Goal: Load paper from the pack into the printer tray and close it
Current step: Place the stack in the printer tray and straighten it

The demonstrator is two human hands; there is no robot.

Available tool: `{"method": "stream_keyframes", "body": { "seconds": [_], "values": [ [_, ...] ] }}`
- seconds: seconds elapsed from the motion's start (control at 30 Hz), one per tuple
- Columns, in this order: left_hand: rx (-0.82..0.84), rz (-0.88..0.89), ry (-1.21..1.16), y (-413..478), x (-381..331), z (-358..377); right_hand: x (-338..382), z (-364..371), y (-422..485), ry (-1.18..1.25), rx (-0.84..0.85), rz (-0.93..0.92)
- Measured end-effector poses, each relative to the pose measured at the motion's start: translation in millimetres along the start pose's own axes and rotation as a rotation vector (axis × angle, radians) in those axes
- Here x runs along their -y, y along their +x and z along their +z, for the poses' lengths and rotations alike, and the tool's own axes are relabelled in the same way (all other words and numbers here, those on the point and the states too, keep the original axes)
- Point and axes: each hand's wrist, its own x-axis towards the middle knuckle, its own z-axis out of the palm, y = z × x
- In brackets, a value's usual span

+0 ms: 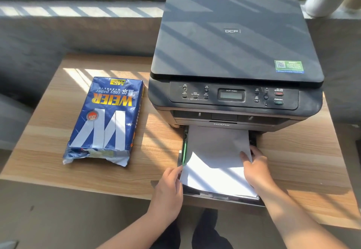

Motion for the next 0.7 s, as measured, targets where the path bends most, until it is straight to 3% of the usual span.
{"method": "stream_keyframes", "body": {
  "seconds": [0.4,0.6,0.7],
  "values": [
    [0.011,-0.004,0.18,16.3,-15.0,11.8,18.8,28.3,33.0,-0.396,-0.223,-0.055],
    [-0.057,-0.084,0.209,36.6,-19.2,14.6,16.9,21.5,14.4,-0.259,-0.366,-0.239],
    [-0.107,-0.089,0.175,44.7,-22.3,15.7,5.9,3.4,-5.5,-0.295,-0.444,-0.177]
  ]
}}
